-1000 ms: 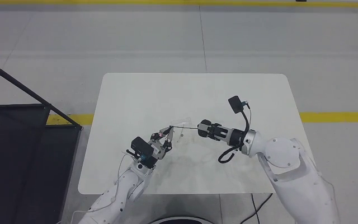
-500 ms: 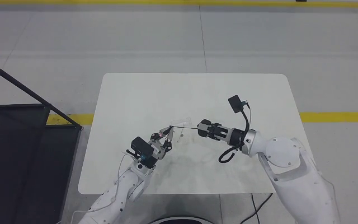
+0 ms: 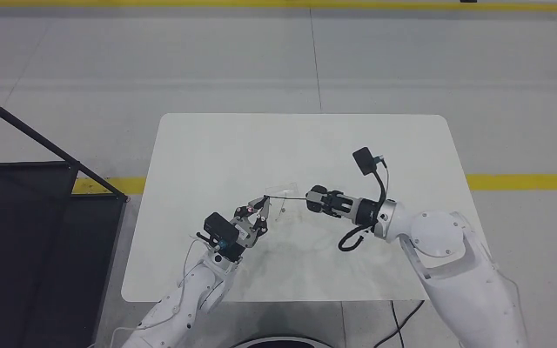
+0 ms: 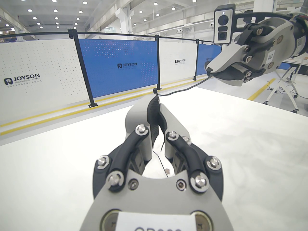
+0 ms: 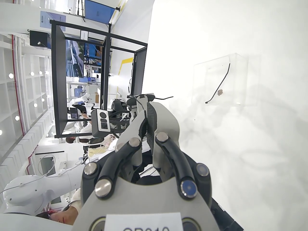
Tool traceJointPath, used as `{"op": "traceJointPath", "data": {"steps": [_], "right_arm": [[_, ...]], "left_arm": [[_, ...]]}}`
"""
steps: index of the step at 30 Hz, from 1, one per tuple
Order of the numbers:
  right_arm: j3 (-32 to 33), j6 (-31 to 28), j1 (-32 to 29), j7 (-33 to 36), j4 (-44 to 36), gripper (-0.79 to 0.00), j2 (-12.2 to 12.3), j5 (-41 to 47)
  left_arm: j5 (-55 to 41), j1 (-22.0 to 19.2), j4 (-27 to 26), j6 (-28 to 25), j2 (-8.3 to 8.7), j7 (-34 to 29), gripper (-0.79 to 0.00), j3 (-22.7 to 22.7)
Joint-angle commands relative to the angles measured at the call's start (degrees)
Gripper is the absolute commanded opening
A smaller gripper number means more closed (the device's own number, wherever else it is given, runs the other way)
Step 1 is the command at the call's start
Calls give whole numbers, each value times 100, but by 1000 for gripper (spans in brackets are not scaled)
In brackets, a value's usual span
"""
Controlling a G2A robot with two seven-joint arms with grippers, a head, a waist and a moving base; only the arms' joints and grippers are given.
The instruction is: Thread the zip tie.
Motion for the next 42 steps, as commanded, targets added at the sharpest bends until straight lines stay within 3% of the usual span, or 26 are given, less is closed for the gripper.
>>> {"op": "traceJointPath", "data": {"steps": [1,42], "right_arm": [[-8,2,2,-9,-2,-785,-1,7],[117,-98,-113,-51,-91,-785,38,44]], "left_arm": [[0,0,0,0,0,0,-785,0],[0,0,0,0,0,0,-785,0]]}}
